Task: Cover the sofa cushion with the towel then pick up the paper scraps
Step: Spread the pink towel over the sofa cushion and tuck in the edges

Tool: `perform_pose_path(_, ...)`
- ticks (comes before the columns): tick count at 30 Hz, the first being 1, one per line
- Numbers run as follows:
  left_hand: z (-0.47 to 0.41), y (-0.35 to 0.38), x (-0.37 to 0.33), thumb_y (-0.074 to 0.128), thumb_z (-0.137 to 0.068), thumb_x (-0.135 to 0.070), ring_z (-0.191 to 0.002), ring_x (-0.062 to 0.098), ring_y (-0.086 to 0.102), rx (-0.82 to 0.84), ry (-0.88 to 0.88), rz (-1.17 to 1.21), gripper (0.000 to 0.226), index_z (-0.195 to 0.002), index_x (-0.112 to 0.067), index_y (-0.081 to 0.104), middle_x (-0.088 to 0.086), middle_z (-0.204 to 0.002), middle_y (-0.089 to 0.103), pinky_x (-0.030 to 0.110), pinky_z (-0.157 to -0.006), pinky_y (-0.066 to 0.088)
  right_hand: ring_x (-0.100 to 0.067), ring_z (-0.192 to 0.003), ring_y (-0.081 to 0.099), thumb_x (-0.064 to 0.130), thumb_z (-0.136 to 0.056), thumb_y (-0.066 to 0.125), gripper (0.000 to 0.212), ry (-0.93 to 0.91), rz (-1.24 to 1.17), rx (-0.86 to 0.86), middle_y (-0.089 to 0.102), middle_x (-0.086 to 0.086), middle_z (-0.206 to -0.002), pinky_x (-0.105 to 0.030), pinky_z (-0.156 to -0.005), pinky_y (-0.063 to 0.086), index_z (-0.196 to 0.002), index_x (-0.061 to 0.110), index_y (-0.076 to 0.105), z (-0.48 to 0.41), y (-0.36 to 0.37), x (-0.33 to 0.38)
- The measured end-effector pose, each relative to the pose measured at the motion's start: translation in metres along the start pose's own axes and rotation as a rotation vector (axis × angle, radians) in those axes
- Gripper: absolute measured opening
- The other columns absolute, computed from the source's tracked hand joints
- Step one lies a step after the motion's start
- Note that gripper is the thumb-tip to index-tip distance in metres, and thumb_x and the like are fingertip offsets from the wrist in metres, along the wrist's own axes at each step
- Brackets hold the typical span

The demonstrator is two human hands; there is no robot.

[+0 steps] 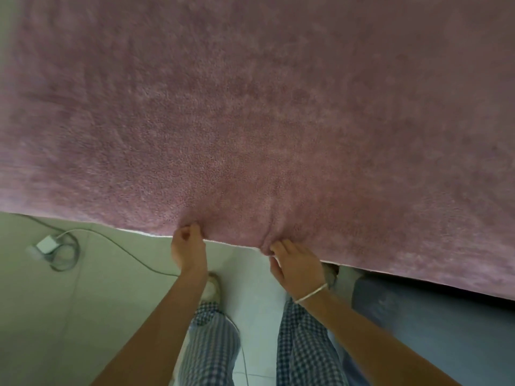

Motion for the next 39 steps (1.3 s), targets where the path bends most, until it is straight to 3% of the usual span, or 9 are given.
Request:
perform_pose_path(5, -0.013, -0.006, 0.013, 0.066, -0.078, -0.024, -0.100, 0.031, 0.054, -0.057, -0.200, 0.167, 0.043, -0.108, 0.002, 0.049, 0.014, -0.109, 0.052, 0.042, -0.096, 0.048, -0.012, -0.044, 0.060, 0.045, -0.030, 0.084, 0.075, 0.060, 0.186, 0.175, 0.062, 0.001, -0.057, -0.017, -0.032, 0.041, -0.084, 0.017, 0.039, -0.035, 0.021, 0.029)
perform_pose_path(8, -0.009, -0.003, 0.019, 0.065, -0.083, -0.020, -0.102, 0.021, 0.047, -0.014, -0.328, 0.369, 0.062, -0.133, -0.004, 0.032, 0.007, -0.116, 0.041, 0.031, -0.090, 0.047, -0.009, -0.030, 0.053, 0.029, -0.033, 0.078, 0.060, 0.069, 0.300, 0.149, 0.054, 0.000, -0.041, -0.013, -0.029, 0.035, -0.074, 0.016, 0.036, -0.050, 0.020, 0.032)
perform_pose_path(12, -0.018, -0.021, 0.014, 0.053, -0.090, -0.012, -0.077, 0.017, 0.050, -0.082, -0.322, 0.501, 0.009, -0.085, -0.005, 0.055, 0.007, -0.082, 0.051, 0.021, -0.064, 0.047, -0.011, -0.021, 0.048, 0.027, -0.019, 0.083, 0.042, 0.032, 0.358, 0.167, 0.049, -0.001, -0.029, -0.010, -0.028, 0.033, -0.048, 0.011, 0.056, -0.062, 0.016, 0.040)
perform_pose_path(15, -0.035, -0.039, 0.008, 0.049, -0.092, -0.009, -0.058, 0.010, 0.040, -0.114, -0.250, 0.459, 0.033, -0.061, -0.013, 0.038, 0.002, -0.065, 0.040, 0.020, -0.057, 0.040, -0.013, -0.019, 0.048, 0.025, -0.014, 0.086, 0.043, 0.009, 0.331, 0.227, 0.048, -0.001, -0.025, -0.010, -0.026, 0.033, -0.038, 0.011, 0.053, -0.060, 0.022, 0.051)
perform_pose_path(17, -0.036, -0.044, 0.010, 0.049, -0.092, -0.008, -0.058, 0.008, 0.040, -0.109, -0.263, 0.463, 0.034, -0.060, -0.014, 0.039, 0.001, -0.064, 0.041, 0.020, -0.057, 0.040, -0.016, -0.028, 0.058, 0.027, -0.026, 0.088, 0.040, 0.030, 0.341, 0.303, 0.059, -0.004, -0.035, -0.014, -0.028, 0.038, -0.049, 0.010, 0.059, -0.058, 0.019, 0.055)
perform_pose_path(22, -0.047, -0.042, 0.015, 0.050, -0.091, -0.006, -0.064, 0.009, 0.044, 0.037, -0.423, 0.557, 0.008, -0.084, -0.011, 0.051, 0.001, -0.071, 0.047, 0.024, -0.073, 0.048, -0.032, -0.111, 0.060, 0.020, -0.096, 0.039, 0.030, 0.104, 0.199, 0.655, 0.062, -0.014, -0.120, -0.038, -0.087, 0.050, -0.122, 0.006, 0.045, -0.058, 0.016, 0.067)
perform_pose_path(28, -0.082, -0.068, 0.001, 0.044, -0.086, -0.015, -0.068, 0.012, 0.050, 0.132, -0.457, 0.746, 0.016, -0.072, -0.020, 0.051, -0.002, -0.074, 0.051, 0.021, -0.062, 0.044, -0.015, -0.048, 0.063, 0.030, -0.032, 0.088, 0.048, -0.051, 0.211, 0.365, 0.064, 0.000, -0.058, -0.016, -0.033, 0.042, -0.073, 0.016, 0.067, -0.072, 0.026, 0.112)
perform_pose_path(35, -0.130, -0.101, -0.020, 0.047, -0.093, -0.029, -0.107, 0.023, 0.059, 0.122, -0.415, 0.962, 0.033, -0.121, -0.013, 0.055, 0.008, -0.125, 0.059, 0.033, -0.085, 0.050, -0.011, -0.037, 0.057, 0.039, -0.015, 0.087, 0.054, -0.218, 0.258, 0.436, 0.059, 0.000, -0.046, -0.014, -0.035, 0.041, -0.058, 0.016, 0.065, -0.108, 0.063, 0.182)
perform_pose_path(39, -0.164, -0.135, -0.027, 0.044, -0.097, -0.025, -0.100, 0.017, 0.059, 0.074, -0.376, 1.039, 0.021, -0.111, -0.012, 0.050, 0.004, -0.111, 0.059, 0.029, -0.090, 0.045, -0.011, -0.022, 0.049, 0.019, -0.021, 0.073, 0.026, -0.248, 0.331, 0.443, 0.051, -0.004, -0.028, -0.009, -0.030, 0.035, -0.042, 0.008, 0.063, -0.124, 0.075, 0.201)
Point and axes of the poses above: each hand's wrist, its own z-axis away from the middle knuckle, its own y-axis out of the palm, x = y × z, the point moved 5 cm from there along -z, towards the middle knuckle
